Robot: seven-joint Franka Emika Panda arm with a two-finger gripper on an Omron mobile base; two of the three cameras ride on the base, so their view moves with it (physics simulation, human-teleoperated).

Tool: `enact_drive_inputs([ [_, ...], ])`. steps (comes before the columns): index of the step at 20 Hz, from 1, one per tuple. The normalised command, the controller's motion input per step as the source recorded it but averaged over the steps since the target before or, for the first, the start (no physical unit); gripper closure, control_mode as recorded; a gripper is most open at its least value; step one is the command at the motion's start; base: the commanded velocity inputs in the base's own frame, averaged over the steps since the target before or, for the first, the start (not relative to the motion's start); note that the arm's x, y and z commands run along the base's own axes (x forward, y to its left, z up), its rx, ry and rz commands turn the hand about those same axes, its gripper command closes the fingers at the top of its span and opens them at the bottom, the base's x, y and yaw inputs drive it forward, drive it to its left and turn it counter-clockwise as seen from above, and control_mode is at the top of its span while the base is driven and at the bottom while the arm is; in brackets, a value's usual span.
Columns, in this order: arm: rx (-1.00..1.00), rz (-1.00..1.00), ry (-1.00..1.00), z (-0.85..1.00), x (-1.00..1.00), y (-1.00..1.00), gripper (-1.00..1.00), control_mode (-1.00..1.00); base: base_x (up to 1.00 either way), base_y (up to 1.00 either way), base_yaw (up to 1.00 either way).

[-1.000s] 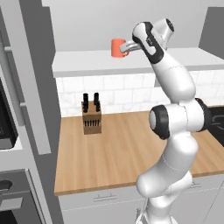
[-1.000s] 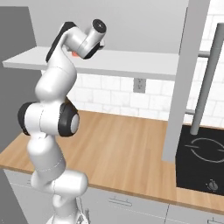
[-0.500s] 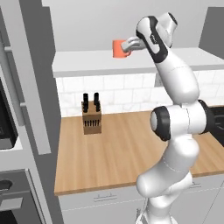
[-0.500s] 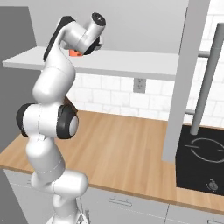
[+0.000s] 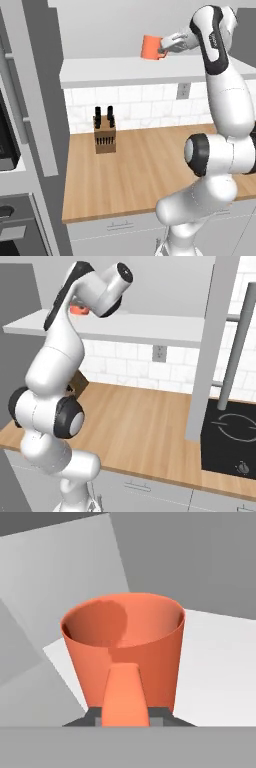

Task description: Gather all objects into one cabinet and sort the glasses and bowls to opposite sides.

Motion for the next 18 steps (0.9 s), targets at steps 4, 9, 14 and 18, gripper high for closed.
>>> enact_drive_inputs([
  [4, 0.33, -0.03, -0.41, 0.0, -1.0, -0.01, 1.0, -1.0, 0.0, 0.0, 0.0],
  [9, 0.11, 0.03, -0.27, 0.0, -1.0, -0.07, 1.0, -1.0, 0.0, 0.0, 0.0],
  [14, -0.04, 0.16, -0.05, 0.19, -1.0, -0.29, 1.0, -1.0, 0.0, 0.0, 0.0],
  [18, -0.26, 0.18, 0.0, 0.56, -1.0, -0.33, 1.0, -1.0, 0.0, 0.0, 0.0],
])
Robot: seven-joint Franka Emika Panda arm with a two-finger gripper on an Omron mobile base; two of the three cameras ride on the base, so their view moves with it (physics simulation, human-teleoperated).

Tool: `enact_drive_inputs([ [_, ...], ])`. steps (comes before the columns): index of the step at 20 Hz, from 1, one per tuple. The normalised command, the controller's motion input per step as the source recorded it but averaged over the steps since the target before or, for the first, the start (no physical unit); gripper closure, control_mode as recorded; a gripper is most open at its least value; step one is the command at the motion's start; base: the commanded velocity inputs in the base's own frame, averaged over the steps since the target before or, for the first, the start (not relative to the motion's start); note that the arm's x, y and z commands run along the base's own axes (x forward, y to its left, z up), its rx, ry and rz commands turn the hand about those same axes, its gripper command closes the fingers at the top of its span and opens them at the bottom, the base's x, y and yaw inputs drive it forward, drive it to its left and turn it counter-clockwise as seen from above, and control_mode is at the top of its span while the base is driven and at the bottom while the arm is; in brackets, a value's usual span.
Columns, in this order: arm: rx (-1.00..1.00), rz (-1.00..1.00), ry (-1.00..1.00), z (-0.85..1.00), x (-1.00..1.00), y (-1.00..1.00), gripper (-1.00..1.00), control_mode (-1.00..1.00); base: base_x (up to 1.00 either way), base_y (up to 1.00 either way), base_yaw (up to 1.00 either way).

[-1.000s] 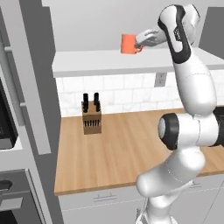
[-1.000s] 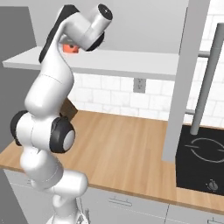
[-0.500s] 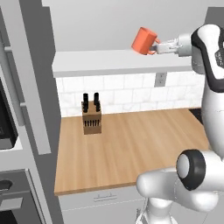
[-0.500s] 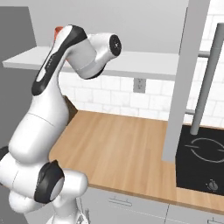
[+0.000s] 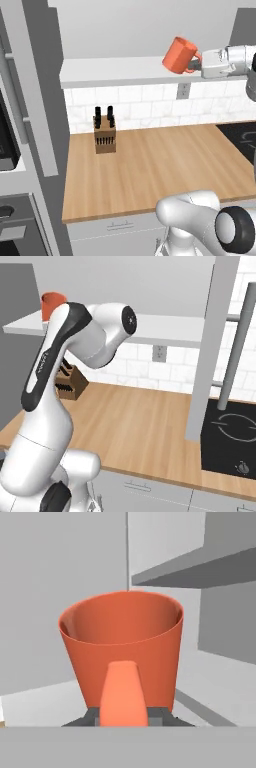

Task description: Gather all objects into one cabinet and sort the glasses and bowls to opposite sides.

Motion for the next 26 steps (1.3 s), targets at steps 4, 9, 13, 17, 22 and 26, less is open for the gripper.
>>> enact_drive_inputs([
  [4, -0.24, 0.16, 0.0, 0.02, -1.0, -0.3, 1.0, -1.0, 0.0, 0.0, 0.0],
  [9, -0.27, 0.12, 0.0, 0.0, -1.0, -0.22, 1.0, -1.0, 0.0, 0.0, 0.0],
  [13, -0.12, 0.03, 0.03, 0.0, -0.3, 0.03, 1.0, -1.0, 0.0, 0.0, 0.0],
  [17, 0.0, 0.0, 0.0, 0.0, 0.0, 0.0, 1.0, -1.0, 0.0, 0.0, 0.0],
  [22, 0.0, 0.0, 0.0, 0.0, 0.0, 0.0, 1.0, -1.0, 0.0, 0.0, 0.0],
  [26, 0.0, 0.0, 0.0, 0.0, 0.0, 0.0, 1.0, -1.0, 0.0, 0.0, 0.0],
])
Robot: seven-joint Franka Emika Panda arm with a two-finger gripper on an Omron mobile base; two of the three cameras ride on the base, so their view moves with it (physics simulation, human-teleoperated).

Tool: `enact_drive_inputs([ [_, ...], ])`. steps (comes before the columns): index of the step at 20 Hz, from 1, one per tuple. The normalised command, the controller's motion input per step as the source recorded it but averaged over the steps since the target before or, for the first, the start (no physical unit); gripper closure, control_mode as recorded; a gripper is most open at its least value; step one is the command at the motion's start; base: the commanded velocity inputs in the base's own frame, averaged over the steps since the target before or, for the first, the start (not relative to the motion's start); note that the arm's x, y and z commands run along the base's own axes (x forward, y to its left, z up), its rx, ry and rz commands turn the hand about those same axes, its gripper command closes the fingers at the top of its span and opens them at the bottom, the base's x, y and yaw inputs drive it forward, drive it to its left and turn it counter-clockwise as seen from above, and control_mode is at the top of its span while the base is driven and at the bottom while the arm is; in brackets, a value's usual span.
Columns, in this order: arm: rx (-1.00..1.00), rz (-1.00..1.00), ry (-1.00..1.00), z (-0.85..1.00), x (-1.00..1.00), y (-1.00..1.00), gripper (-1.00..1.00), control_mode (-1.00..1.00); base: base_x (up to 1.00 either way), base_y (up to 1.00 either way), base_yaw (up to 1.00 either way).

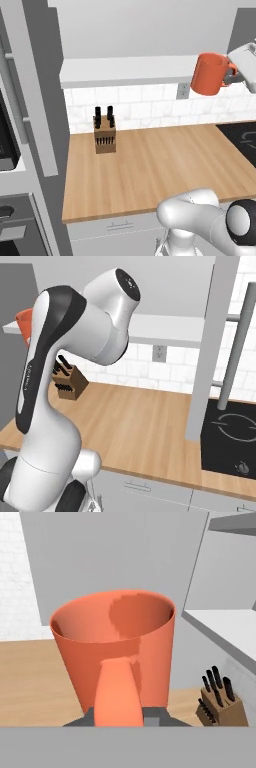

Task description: Gather all objects into one cabinet and sort the glasses and bowls to opposite sides.

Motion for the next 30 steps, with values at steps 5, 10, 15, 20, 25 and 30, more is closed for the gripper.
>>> enact_drive_inputs([
  [5, 0.0, 0.0, 0.0, 0.0, 0.0, 0.0, 1.0, -1.0, 0.0, 0.0, 0.0],
  [10, 0.0, 0.0, 0.0, 0.0, 0.0, 0.0, 1.0, 1.0, -0.17, -0.02, 0.0],
  [15, 0.0, 0.0, 0.0, 0.0, 0.0, 0.0, 1.0, 1.0, -0.99, -0.3, 0.03],
  [20, 0.0, 0.0, 0.0, 0.0, 0.0, 0.0, 1.0, 1.0, -1.0, -0.53, 0.05],
  [25, 0.0, 0.0, 0.0, 0.0, 0.0, 0.0, 1.0, 1.0, -0.98, -0.98, -0.01],
  [30, 0.0, 0.0, 0.0, 0.0, 0.0, 0.0, 1.0, 1.0, -0.65, -1.0, -0.06],
])
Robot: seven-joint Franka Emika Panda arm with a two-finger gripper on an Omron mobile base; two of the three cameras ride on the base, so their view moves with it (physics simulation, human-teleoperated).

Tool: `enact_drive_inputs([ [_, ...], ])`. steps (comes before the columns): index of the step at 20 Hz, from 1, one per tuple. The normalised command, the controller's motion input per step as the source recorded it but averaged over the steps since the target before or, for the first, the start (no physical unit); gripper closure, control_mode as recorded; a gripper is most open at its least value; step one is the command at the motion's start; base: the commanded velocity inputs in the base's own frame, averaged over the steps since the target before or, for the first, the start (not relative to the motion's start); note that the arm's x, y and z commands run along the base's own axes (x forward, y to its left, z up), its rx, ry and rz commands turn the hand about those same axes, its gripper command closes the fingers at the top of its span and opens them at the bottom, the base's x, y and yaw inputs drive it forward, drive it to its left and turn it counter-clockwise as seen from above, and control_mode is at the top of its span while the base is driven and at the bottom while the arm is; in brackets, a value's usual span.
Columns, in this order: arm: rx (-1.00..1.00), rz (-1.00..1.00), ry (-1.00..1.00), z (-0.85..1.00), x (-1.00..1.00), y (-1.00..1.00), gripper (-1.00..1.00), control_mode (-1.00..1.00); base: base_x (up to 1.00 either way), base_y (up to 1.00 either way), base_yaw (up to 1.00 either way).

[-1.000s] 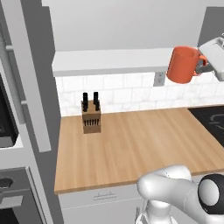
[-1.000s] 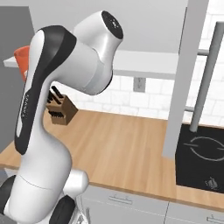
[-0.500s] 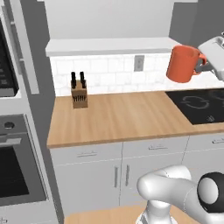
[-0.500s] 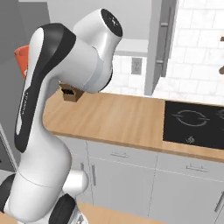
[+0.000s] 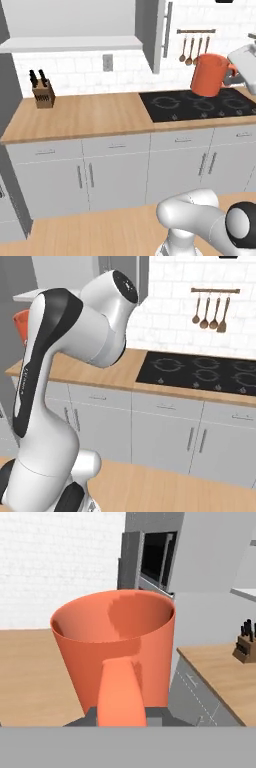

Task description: Gather all objects into one cabinet and sort the glasses and bowls to opposite sides.

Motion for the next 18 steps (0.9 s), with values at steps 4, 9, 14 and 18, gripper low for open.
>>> enact_drive_inputs([
  [4, 0.0, 0.0, 0.0, 0.0, 0.0, 0.0, 1.0, 1.0, 0.08, -1.0, -0.02],
  [9, 0.0, 0.0, 0.0, 0.0, 0.0, 0.0, 1.0, 1.0, 0.52, -1.0, 0.0],
  [14, 0.0, 0.0, 0.0, 0.0, 0.0, 0.0, 1.0, 1.0, 0.57, -1.0, 0.0],
  [18, 0.0, 0.0, 0.0, 0.0, 0.0, 0.0, 1.0, 1.0, 0.34, -1.0, 0.0],
])
